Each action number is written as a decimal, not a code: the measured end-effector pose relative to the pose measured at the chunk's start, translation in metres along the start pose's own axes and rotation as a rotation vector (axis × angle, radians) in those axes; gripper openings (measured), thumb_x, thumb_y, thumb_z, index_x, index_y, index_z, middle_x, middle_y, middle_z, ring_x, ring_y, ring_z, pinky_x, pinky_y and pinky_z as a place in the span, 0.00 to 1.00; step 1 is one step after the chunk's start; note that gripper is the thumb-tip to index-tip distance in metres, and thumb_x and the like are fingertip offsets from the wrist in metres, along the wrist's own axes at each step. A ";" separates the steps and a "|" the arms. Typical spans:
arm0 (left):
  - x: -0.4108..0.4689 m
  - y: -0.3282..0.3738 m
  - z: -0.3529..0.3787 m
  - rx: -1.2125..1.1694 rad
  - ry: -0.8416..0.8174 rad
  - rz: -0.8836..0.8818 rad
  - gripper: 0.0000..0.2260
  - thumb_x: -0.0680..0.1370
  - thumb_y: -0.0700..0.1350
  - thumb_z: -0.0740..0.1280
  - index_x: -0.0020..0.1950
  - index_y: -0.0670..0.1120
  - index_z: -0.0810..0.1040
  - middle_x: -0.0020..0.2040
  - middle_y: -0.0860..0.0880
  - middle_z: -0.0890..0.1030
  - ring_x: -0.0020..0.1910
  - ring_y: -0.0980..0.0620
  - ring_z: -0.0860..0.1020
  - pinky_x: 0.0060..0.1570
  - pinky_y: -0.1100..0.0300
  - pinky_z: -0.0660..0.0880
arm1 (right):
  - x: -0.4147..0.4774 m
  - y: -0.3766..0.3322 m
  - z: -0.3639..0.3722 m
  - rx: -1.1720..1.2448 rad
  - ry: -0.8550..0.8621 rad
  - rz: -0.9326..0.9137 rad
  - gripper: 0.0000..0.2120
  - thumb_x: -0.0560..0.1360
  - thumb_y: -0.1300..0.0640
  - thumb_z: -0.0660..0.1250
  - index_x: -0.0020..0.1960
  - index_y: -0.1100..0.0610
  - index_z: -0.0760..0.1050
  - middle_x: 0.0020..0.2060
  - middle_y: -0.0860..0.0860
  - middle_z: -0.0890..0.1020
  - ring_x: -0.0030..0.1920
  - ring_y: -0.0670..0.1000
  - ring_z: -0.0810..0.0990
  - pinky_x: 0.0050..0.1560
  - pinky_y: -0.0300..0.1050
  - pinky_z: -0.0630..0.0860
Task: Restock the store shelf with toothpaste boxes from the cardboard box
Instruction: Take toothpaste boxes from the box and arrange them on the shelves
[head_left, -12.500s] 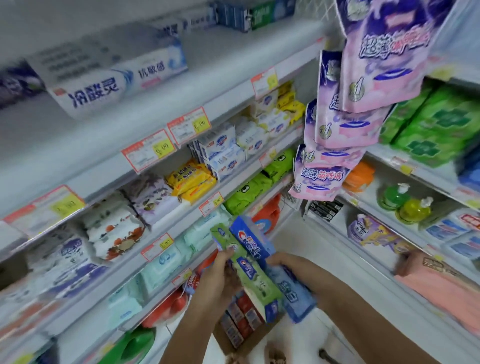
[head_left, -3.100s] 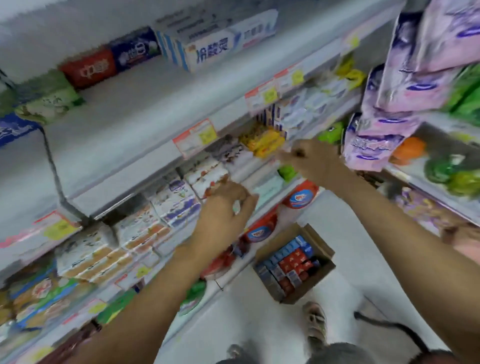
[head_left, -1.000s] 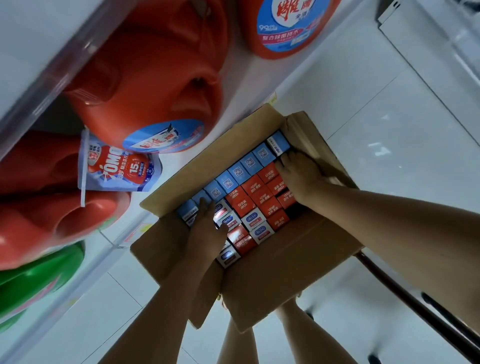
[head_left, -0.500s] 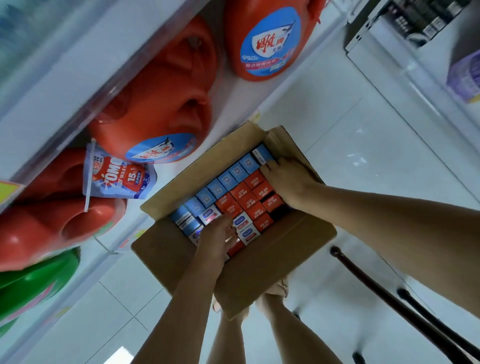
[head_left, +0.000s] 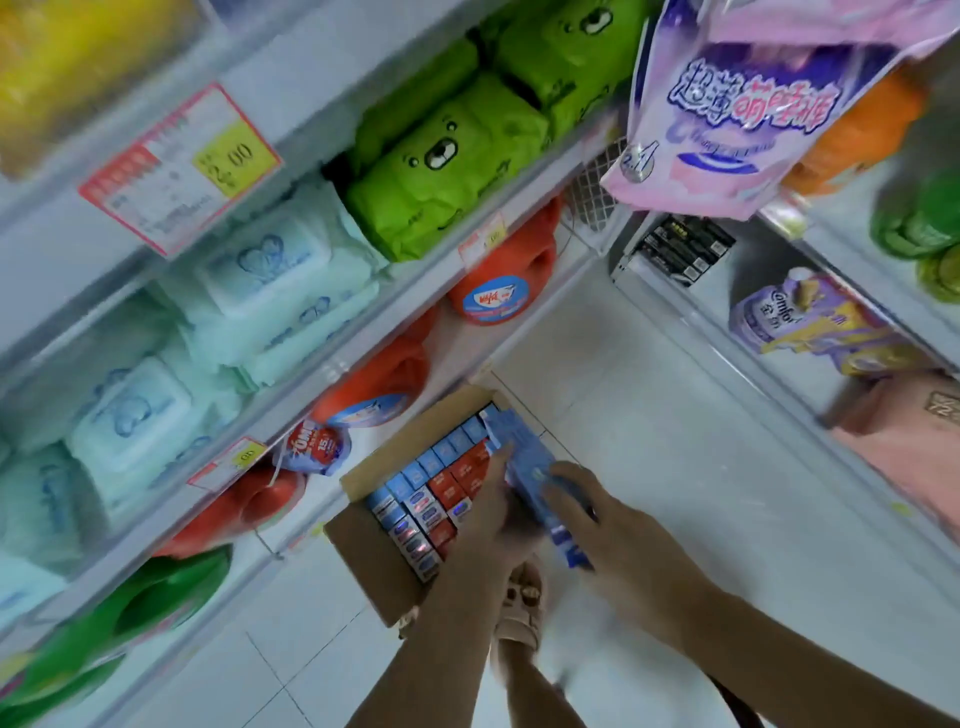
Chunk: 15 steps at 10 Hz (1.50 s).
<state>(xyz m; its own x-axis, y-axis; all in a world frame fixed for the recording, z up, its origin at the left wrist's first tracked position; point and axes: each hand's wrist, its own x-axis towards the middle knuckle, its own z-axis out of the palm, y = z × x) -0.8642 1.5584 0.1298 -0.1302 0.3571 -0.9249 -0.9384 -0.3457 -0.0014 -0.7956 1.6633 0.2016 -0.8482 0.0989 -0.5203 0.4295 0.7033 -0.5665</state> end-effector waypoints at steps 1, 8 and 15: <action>-0.038 -0.005 0.015 0.060 -0.305 0.094 0.19 0.64 0.53 0.78 0.44 0.41 0.80 0.34 0.44 0.82 0.32 0.47 0.82 0.35 0.56 0.79 | -0.036 -0.001 0.008 0.126 0.022 -0.185 0.41 0.65 0.27 0.42 0.75 0.40 0.51 0.63 0.26 0.58 0.66 0.47 0.71 0.54 0.24 0.62; -0.282 0.018 0.072 0.351 -0.267 0.575 0.21 0.77 0.53 0.62 0.63 0.41 0.77 0.46 0.45 0.84 0.45 0.46 0.80 0.60 0.45 0.73 | -0.129 -0.131 -0.159 0.959 -0.153 -0.066 0.46 0.55 0.56 0.83 0.69 0.44 0.67 0.53 0.53 0.84 0.51 0.56 0.83 0.50 0.57 0.80; -0.425 0.055 0.067 0.350 -0.428 0.753 0.10 0.79 0.40 0.63 0.57 0.35 0.74 0.41 0.42 0.85 0.34 0.49 0.84 0.31 0.58 0.79 | -0.163 -0.193 -0.182 1.722 -0.231 -0.347 0.34 0.42 0.61 0.83 0.48 0.63 0.84 0.51 0.62 0.82 0.47 0.58 0.84 0.39 0.48 0.82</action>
<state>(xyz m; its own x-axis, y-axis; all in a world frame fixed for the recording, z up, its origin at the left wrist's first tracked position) -0.8817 1.4460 0.5483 -0.7847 0.4590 -0.4166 -0.5929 -0.3598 0.7204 -0.7967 1.6397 0.5119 -0.9707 -0.0790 -0.2270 0.1943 -0.8140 -0.5474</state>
